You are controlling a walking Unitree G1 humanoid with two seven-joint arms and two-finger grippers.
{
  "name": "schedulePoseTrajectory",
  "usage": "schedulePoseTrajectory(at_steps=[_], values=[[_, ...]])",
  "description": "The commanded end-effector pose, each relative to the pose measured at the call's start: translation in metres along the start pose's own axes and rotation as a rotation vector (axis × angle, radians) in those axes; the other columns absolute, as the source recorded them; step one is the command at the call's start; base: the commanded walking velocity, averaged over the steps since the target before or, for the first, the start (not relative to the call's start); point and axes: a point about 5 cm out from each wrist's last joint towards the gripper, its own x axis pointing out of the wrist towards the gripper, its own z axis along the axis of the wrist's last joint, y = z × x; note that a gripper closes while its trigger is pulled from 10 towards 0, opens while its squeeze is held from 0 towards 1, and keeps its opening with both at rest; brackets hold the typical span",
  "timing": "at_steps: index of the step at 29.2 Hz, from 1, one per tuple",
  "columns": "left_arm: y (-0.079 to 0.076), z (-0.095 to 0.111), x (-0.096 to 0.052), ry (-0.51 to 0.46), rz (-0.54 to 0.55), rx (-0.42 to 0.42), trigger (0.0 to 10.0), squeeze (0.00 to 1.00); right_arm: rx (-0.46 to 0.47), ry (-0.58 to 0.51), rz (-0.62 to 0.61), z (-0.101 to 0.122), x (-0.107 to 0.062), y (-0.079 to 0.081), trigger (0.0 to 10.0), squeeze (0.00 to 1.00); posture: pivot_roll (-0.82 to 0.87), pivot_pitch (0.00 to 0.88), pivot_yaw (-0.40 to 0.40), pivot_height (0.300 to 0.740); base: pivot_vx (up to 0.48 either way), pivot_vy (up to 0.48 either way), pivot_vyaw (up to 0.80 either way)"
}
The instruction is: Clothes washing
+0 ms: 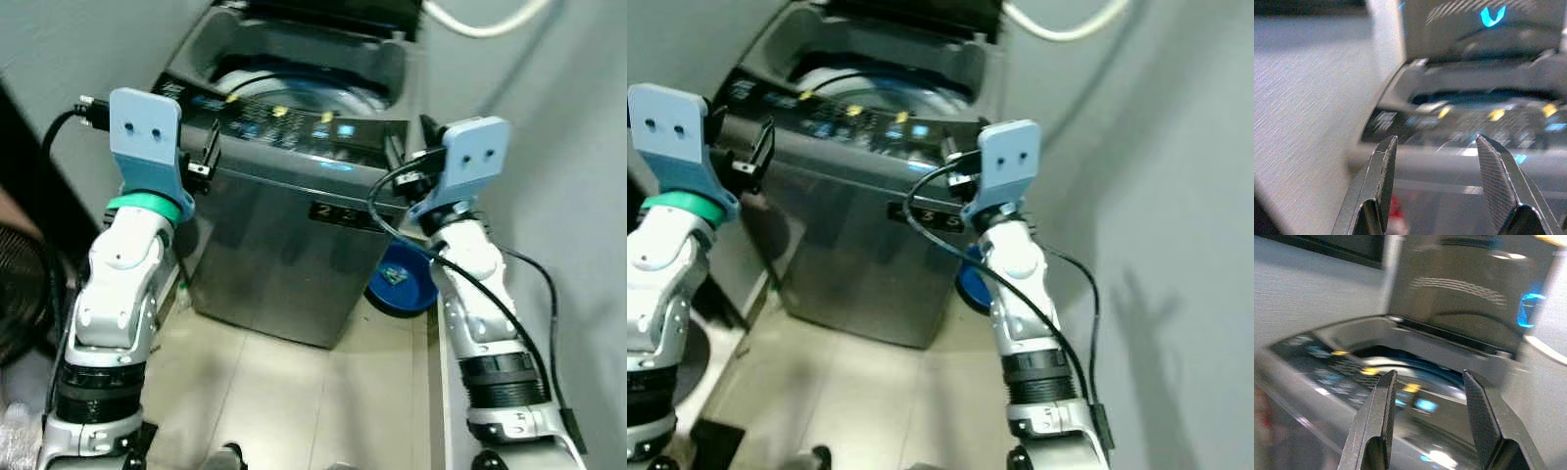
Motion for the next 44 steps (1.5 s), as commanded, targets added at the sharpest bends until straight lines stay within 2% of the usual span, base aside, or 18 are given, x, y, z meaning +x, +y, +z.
schedulePoseTrajectory(at_steps=[1,8,14,19,26,28,34,38,40,44], values=[[-0.005,-0.007,-0.002,0.045,-0.011,0.001,10.0,0.00,-0.002,0.028,-0.017,-0.008,-0.005,-0.004,10.0,0.00,0.07,0.056,-0.050,0.740,0.000,0.000,0.80],[-0.010,-0.006,-0.004,-0.011,-0.022,0.010,10.0,0.00,0.025,0.058,-0.069,-0.018,-0.012,-0.002,10.0,0.00,0.07,0.044,-0.039,0.740,0.000,0.000,0.79],[-0.011,-0.021,-0.007,0.020,-0.015,-0.004,10.0,0.00,0.042,0.076,-0.108,-0.023,-0.017,-0.007,10.0,0.00,0.05,0.043,-0.035,0.740,0.000,0.000,0.79],[-0.009,-0.023,-0.008,0.034,-0.003,-0.007,10.0,0.00,0.048,0.088,-0.124,-0.026,-0.018,-0.011,10.0,0.00,0.06,0.050,-0.037,0.740,0.000,0.000,0.78],[-0.004,-0.027,-0.009,0.038,0.018,0.007,10.0,0.00,0.069,0.097,-0.128,-0.030,-0.018,-0.009,10.0,0.00,0.06,0.055,-0.039,0.740,0.000,0.000,0.78],[-0.003,-0.033,-0.010,0.048,0.023,0.011,10.0,0.00,0.098,0.124,-0.133,-0.039,-0.023,-0.006,10.0,0.00,0.07,0.057,-0.039,0.740,0.000,0.000,0.77],[-0.008,-0.045,-0.015,0.077,0.011,0.018,10.0,0.00,0.101,0.161,-0.121,-0.048,-0.032,-0.002,10.0,0.00,0.06,0.058,-0.035,0.740,0.000,0.000,0.77],[-0.008,-0.053,-0.019,0.100,0.009,0.008,10.0,0.00,0.106,0.200,-0.123,-0.058,-0.041,0.000,10.0,0.00,0.06,0.060,-0.033,0.740,0.000,0.000,0.77],[-0.007,-0.059,-0.023,0.126,0.014,-0.010,10.0,0.00,0.115,0.256,-0.120,-0.070,-0.054,0.005,10.0,0.00,0.06,0.062,-0.032,0.740,0.000,0.000,0.77],[-0.008,-0.062,-0.025,0.136,0.012,-0.015,10.0,0.00,0.122,0.276,-0.121,-0.074,-0.059,0.007,10.0,0.00,0.06,0.064,-0.030,0.740,0.000,0.000,0.77]])
